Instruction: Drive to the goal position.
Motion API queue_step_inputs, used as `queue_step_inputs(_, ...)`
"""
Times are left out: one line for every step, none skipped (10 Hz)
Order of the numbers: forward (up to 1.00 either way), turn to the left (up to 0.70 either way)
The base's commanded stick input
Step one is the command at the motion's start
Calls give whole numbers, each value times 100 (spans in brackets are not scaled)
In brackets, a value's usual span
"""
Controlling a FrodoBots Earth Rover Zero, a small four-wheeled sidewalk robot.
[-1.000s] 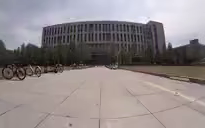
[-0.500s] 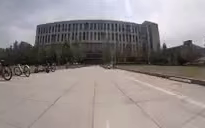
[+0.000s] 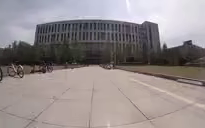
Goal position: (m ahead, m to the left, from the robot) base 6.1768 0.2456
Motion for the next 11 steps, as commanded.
queue_step_inputs(100, 0)
queue_step_inputs(100, 0)
queue_step_inputs(100, 0)
queue_step_inputs(100, 15)
queue_step_inputs(100, 38)
queue_step_inputs(100, 24)
queue_step_inputs(100, 10)
queue_step_inputs(100, 0)
queue_step_inputs(100, 0)
queue_step_inputs(100, 0)
queue_step_inputs(100, 0)
